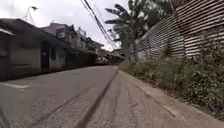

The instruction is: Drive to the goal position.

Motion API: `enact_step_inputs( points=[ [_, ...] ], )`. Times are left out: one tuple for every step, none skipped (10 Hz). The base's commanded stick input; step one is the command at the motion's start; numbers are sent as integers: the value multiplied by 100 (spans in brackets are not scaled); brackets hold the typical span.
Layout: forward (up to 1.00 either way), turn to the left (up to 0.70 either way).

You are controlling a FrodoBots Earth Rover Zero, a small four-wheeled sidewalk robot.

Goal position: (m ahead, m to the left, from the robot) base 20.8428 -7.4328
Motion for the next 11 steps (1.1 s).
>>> enact_step_inputs(
  points=[
    [70,1],
    [70,1],
    [70,1],
    [70,1],
    [70,1],
    [70,1],
    [70,1],
    [70,1],
    [70,1],
    [70,1],
    [70,1]
  ],
)
